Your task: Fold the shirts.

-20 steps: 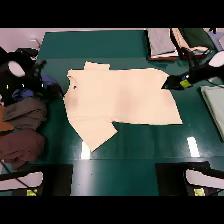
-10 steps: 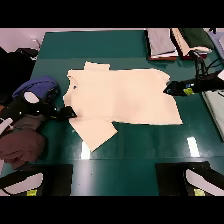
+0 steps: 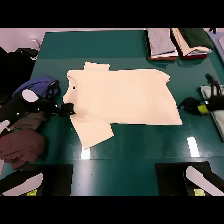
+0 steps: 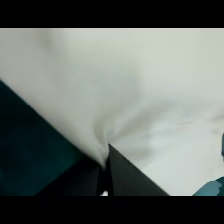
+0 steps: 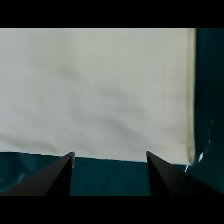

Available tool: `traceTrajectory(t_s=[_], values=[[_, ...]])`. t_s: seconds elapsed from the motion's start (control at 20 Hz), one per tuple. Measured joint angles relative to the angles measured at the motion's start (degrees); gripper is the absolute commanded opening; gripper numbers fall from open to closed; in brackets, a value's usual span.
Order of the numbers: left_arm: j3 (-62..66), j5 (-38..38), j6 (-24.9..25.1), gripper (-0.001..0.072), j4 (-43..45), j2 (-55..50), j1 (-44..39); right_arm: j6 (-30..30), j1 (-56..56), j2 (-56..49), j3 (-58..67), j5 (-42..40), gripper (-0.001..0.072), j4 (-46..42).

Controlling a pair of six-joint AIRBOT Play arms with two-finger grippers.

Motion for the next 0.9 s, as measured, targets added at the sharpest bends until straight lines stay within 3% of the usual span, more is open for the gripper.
traceTrajectory(t_s=[0.2,0.4,0.45,0.6,0.65,0.9], values=[[1.11,-0.15,0.09,0.0028,-0.20,1.36,-0.02,-1.22,-11.15,-2.29,-8.59,0.39,0.0503,1.60],[1.44,-0.07,0.15,0.0028,-0.26,1.73,-0.02,-4.79,-12.74,-7.21,-11.87,-1.62,0.0448,8.61],[1.46,-0.04,0.15,0.0028,-0.33,1.77,-0.02,-5.33,-11.74,-8.26,-11.91,-2.67,0.0420,10.47],[1.53,-0.13,0.15,0.0027,-0.39,1.88,-0.02,-6.54,-6.62,-11.02,-10.01,-7.52,0.0050,12.46],[1.62,-0.15,0.13,0.0027,-0.48,2.01,-0.02,-6.80,-4.46,-11.76,-8.74,-9.01,0.0018,12.59],[7.78,-2.08,0.00,0.0027,-0.02,7.23,-0.04,-8.09,4.72,-9.22,1.92,-8.55,0.0018,14.47]])
